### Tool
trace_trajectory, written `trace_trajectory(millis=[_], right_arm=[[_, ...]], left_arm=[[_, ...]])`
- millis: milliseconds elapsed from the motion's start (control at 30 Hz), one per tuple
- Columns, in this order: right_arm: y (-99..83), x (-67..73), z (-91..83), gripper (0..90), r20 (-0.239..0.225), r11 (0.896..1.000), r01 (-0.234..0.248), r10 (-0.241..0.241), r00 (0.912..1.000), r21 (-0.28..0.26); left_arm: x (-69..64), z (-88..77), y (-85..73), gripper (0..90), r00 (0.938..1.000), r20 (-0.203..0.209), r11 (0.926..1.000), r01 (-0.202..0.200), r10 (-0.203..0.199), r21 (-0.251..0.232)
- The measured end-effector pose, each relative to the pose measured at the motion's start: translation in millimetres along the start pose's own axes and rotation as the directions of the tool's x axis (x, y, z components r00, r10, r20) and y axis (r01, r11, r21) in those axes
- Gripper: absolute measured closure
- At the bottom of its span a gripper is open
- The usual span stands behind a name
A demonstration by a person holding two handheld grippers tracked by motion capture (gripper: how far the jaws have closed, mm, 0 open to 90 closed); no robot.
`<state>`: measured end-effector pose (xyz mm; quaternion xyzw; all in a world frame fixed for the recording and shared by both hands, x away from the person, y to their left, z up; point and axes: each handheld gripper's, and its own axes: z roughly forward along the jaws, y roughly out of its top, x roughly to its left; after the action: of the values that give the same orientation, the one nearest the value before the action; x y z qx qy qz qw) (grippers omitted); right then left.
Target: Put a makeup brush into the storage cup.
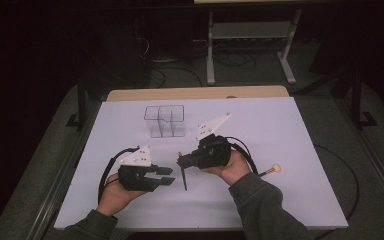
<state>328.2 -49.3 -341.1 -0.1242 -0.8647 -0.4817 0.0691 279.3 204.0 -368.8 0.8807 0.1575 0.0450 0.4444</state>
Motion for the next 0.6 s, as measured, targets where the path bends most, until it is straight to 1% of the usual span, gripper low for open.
trace_trajectory(millis=[33,67,100,133,200,267,333,367,400,433,467,500,567,600], right_arm=[[0.7,-1.4,-1.1,82.9,0.007,1.000,0.005,-0.005,1.0000,0.004],[1.6,-2.4,-2.0,82.9,0.008,1.000,0.002,-0.002,1.0000,0.006],[3.3,-4.4,-3.7,82.9,0.009,1.000,-0.004,0.004,1.0000,0.012],[3.3,-4.4,-3.7,82.9,0.009,1.000,-0.004,0.004,1.0000,0.012],[4.8,-6.2,-5.5,82.9,0.016,1.000,-0.012,0.012,0.9998,0.019],[5.3,-8.8,-6.8,82.8,0.021,1.000,-0.011,0.010,0.9997,0.016],[5.4,-11.1,-7.9,82.9,0.024,1.000,-0.013,0.012,0.9996,0.014],[5.6,-11.8,-8.4,82.9,0.020,1.000,-0.018,0.018,0.9996,0.016],[5.6,-12.5,-8.6,82.9,0.020,1.000,-0.024,0.024,0.9995,0.016],[5.3,-14.4,-8.6,82.9,0.027,1.000,-0.016,0.016,0.9995,0.017],[5.6,-14.5,-8.9,82.9,0.024,0.999,-0.028,0.027,0.9993,0.018],[5.9,-15.3,-9.1,82.8,0.025,0.999,-0.030,0.029,0.9993,0.020],[6.7,-17.2,-9.6,82.9,0.033,0.999,-0.027,0.027,0.9991,0.024],[7.4,-18.1,-9.9,82.9,0.036,0.999,-0.023,0.022,0.9991,0.022]], left_arm=[[0.4,-1.7,-1.0,64.4,1.0000,-0.008,1.0000,-0.003,0.003,-0.001],[0.1,-3.0,-2.4,64.2,0.9998,-0.017,1.0000,0.007,-0.007,-0.007],[0.9,-4.5,-3.6,63.1,0.9996,-0.026,1.0000,0.004,-0.004,-0.005],[1.2,-5.7,-5.3,63.1,0.9993,-0.033,0.9998,0.015,-0.016,-0.011],[2.3,-7.9,-8.8,62.1,0.9986,-0.046,0.9996,0.025,-0.026,-0.015],[3.2,-9.6,-12.4,62.1,0.9976,-0.062,0.9995,0.029,-0.030,-0.015],[4.2,-10.1,-16.5,62.1,0.9966,-0.067,0.9987,0.048,-0.049,-0.018],[5.5,-10.4,-18.2,62.1,0.9965,-0.075,0.9993,0.035,-0.036,-0.012],[5.2,-10.5,-19.6,62.1,0.9957,-0.082,0.9990,0.043,-0.044,-0.008],[5.3,-10.2,-20.8,62.1,0.9950,-0.087,0.9988,0.048,-0.049,-0.013],[5.1,-10.4,-21.7,61.9,0.9941,-0.092,0.9983,0.056,-0.057,-0.015],[5.9,-11.2,-22.4,61.4,0.9938,-0.097,0.9986,0.052,-0.053,-0.011],[5.7,-12.2,-23.8,60.7,0.9921,-0.110,0.9981,0.060,-0.061,-0.011],[6.2,-12.7,-24.5,59.5,0.9912,-0.118,0.9983,0.058,-0.058,-0.009]])
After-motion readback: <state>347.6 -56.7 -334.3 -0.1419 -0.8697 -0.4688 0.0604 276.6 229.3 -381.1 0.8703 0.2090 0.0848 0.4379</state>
